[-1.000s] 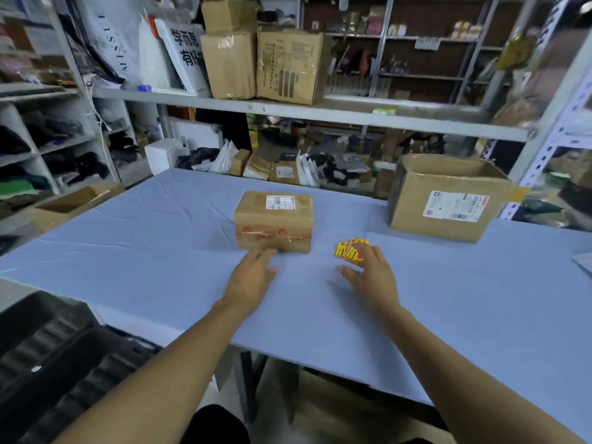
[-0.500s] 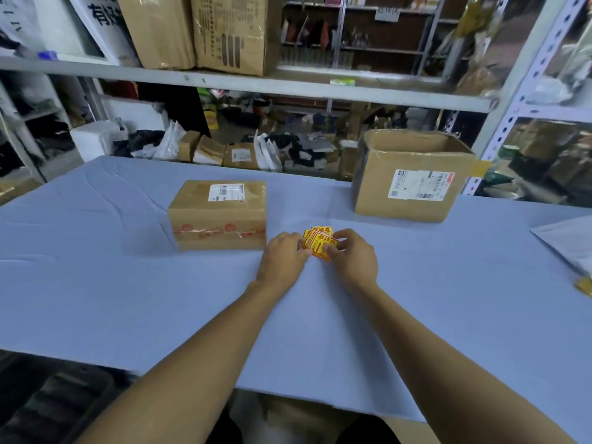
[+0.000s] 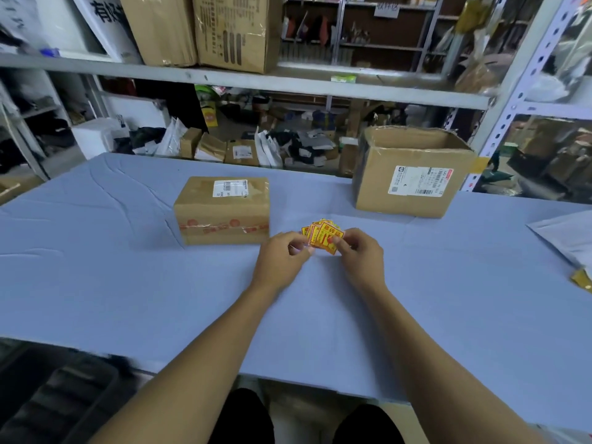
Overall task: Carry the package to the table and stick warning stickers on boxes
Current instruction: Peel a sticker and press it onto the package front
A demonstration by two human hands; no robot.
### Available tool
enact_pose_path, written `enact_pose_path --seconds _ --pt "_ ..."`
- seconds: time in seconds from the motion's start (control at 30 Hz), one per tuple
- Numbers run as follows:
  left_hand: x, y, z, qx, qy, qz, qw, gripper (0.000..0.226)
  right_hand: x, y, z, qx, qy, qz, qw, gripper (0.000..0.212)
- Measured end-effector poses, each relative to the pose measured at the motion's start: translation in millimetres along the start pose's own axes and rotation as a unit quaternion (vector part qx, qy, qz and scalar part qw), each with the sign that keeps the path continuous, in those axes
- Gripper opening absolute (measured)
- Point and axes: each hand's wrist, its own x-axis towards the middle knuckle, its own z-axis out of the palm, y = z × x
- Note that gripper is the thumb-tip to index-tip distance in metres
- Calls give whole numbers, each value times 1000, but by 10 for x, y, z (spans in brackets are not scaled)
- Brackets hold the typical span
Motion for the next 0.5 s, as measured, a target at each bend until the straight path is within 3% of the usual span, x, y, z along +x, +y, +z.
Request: enact_pose_path --seconds 0.1,0.2,0.4,0.5 --pt "-201 30 -175 -118 15 -61 991 23 -243 -131 112 18 -83 -22 996 19" --pt "-399 6 -422 -199 17 -92 976 13 -453 -304 309 30 -159 -30 986 21" --pt "-753 -98 -783 -167 58 -100 979 24 -810 -468 530 84 -210 -26 974 11" --pt "-861 -72 -757 -86 99 -92 987 29 -916 -484 509 110 -203 -6 973 12"
